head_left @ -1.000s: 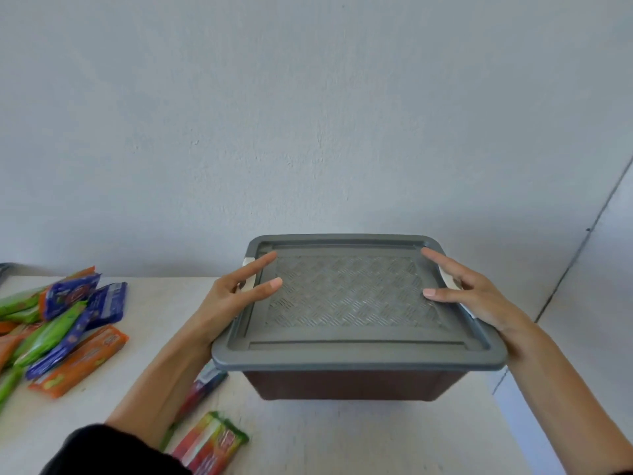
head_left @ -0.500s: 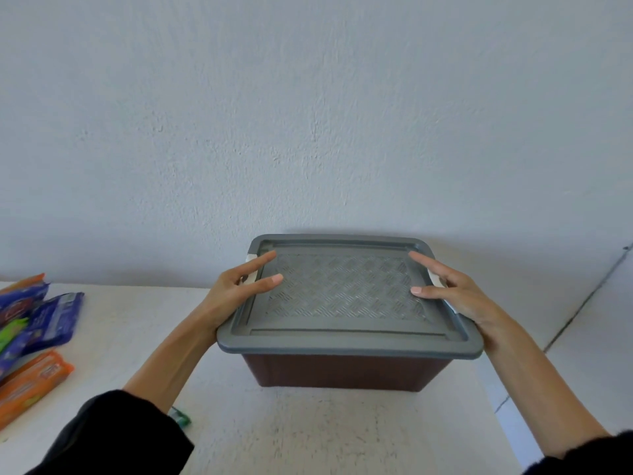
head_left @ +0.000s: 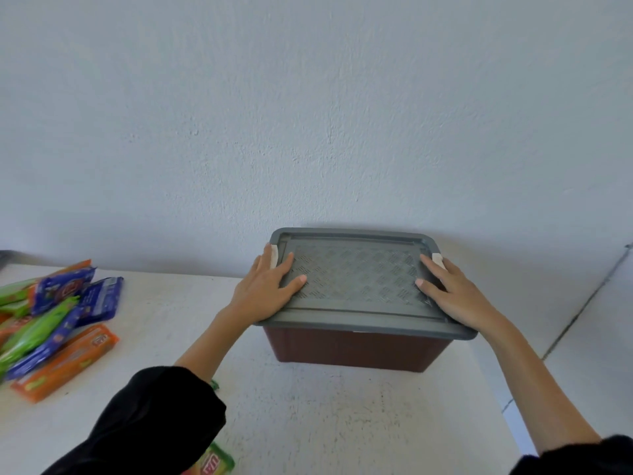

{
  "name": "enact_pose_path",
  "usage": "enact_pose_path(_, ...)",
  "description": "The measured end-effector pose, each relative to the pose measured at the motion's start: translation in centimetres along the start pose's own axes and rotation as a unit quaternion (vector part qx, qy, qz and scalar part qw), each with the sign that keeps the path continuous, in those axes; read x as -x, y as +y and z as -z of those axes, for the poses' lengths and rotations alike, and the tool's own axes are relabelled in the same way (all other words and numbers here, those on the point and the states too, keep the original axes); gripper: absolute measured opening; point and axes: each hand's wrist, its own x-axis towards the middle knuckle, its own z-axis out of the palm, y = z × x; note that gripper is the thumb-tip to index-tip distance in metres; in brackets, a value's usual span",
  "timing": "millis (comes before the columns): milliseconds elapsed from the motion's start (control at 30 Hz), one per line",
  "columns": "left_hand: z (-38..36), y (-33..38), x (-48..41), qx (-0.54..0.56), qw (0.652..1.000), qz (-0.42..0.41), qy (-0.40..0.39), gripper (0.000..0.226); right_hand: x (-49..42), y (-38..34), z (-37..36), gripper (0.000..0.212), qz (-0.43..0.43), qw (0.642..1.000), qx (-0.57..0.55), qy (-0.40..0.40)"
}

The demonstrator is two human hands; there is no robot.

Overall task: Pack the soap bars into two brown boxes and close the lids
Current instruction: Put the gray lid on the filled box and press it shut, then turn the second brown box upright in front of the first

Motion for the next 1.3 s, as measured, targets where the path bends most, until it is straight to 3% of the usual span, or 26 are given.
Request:
enact_pose_path(133, -0.3, 0.0, 1.4, -0.033, 0.999, -0.005, 0.0, 0.061, 1.6, 0.0, -0.5, 0.052, -0.003, 0.996, 0.09, 0.014)
enact_pose_path(333, -0.3, -0.1, 4.4, -0.007, 1.0, -0.008, 0.028, 0.056, 3.0, -0.4, -0.7, 0.052, -0.008, 0.995, 0.093, 0.022)
enact_pose_path(400, 0.0, -0.1, 5.6, 0.045, 0.994, -0.073, 0.072, 0.051, 3.4, -0.7, -0.7, 0.051, -0.012, 0.996, 0.085, 0.029)
enact_pose_path(467, -0.5, -0.7, 5.9, -0.002, 0.989, -0.135, 0.056, 0.039, 3.9, -1.3, -0.9, 0.048, -0.017, 0.996, 0.066, 0.065)
enact_pose_path(500, -0.5, -0.5, 6.2, 0.026, 0.991, -0.121, 0.047, 0.036, 4.2, -1.8, -1.2, 0.046, -0.016, 0.994, 0.057, 0.095)
enact_pose_path(600, -0.2, -0.7, 6.9, 0.049, 0.987, -0.063, 0.141, 0.044, 5.3, -4.0, -2.3, 0.042, 0.024, 0.982, 0.034, 0.185)
enact_pose_path(667, 0.2, -1.8, 7.6, 0.085, 0.977, -0.052, 0.186, 0.039, 5.7, -6.2, -3.3, 0.042, 0.083, 0.976, 0.029, 0.2)
enact_pose_path(967, 8.1, -13.7, 16.4, 0.07, 0.947, 0.076, 0.303, 0.032, 6.9, -22.4, -11.3, 0.034, 0.281, 0.955, -0.073, 0.065)
enact_pose_path(1300, 17.2, -29.4, 30.1, 0.013, 0.911, 0.198, 0.362, 0.028, 12.4, -42.0, -23.5, 0.037, 0.377, 0.92, -0.098, -0.052)
